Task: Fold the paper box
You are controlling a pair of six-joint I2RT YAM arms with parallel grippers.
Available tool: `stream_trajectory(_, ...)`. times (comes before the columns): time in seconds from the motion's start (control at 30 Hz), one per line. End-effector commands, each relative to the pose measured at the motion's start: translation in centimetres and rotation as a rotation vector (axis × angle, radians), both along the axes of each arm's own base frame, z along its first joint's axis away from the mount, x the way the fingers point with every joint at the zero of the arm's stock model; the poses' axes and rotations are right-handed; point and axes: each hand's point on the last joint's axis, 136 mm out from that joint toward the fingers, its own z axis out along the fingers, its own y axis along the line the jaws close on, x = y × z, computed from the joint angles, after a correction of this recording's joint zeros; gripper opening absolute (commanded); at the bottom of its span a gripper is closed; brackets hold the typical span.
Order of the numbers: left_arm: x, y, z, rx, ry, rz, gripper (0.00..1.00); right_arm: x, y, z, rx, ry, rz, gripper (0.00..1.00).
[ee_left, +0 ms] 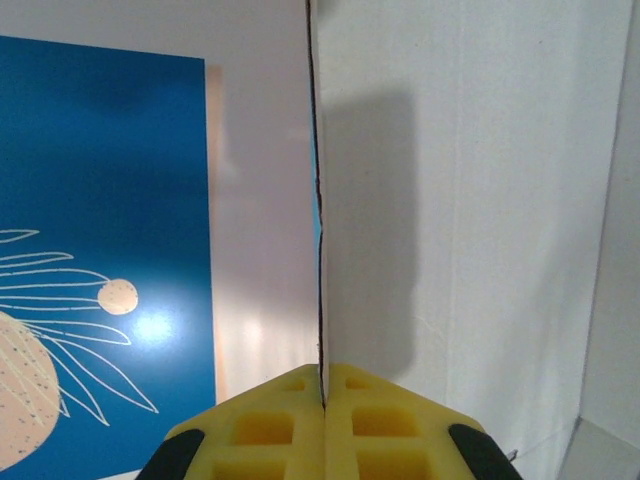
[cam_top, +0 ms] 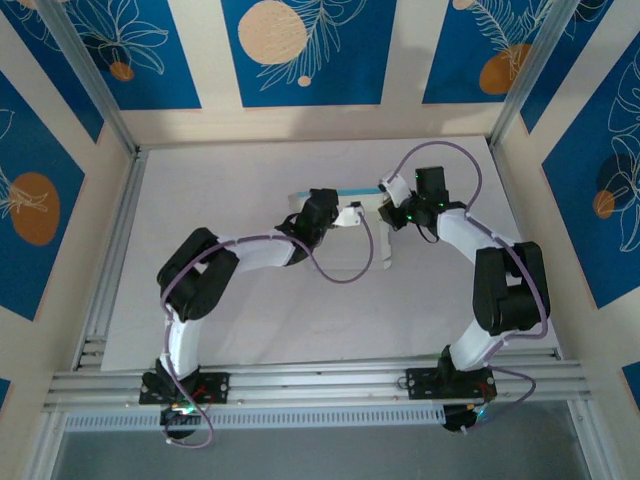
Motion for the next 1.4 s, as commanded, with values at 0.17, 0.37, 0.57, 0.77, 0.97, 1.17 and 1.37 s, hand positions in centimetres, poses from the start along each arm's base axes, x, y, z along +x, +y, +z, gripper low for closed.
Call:
stream_trajectory(0.17,1.6,0.2,0.1,-0.009,0.011,-0.120,0.00,-4.2,5.9,2.8,0.071,-0.005,0.174,0.17)
stream_trajectory(0.37,2.0,1.2,-1.4,0.028,0.031,-0.275,0.00,-5.3,5.0,6.4,0.131,-0.034,0.040,0.16)
stream_trajectory(0.57,2.9,1.6,0.5,-0.044,-0.033,-0.380,0.00,-6.1,0.5,10.3,0.121,-0.147,-0.184,0.17)
stream_trajectory(0.77,1.4,1.3,0.2,-0.029,-0.054,-0.501,0.00,-6.7,-3.5,5.9,-0.032,-0.063,-0.288,0.16)
stream_trajectory(0.97,0.2,1.8,-0.9,0.021,-0.064,-0.564,0.00,-6.2,-2.8,1.8,-0.043,-0.049,-0.151,0.17)
stream_trajectory(1.17,-0.3,2.1,-1.5,0.025,-0.073,-0.582,0.00,-7.0,-0.8,1.2,0.012,-0.118,0.053,0.80)
stream_trajectory(1.37,-0.5,2.1,-2.3,0.011,-0.073,-0.579,0.00,-6.4,-0.6,-0.6,-0.002,-0.073,0.122,0.74)
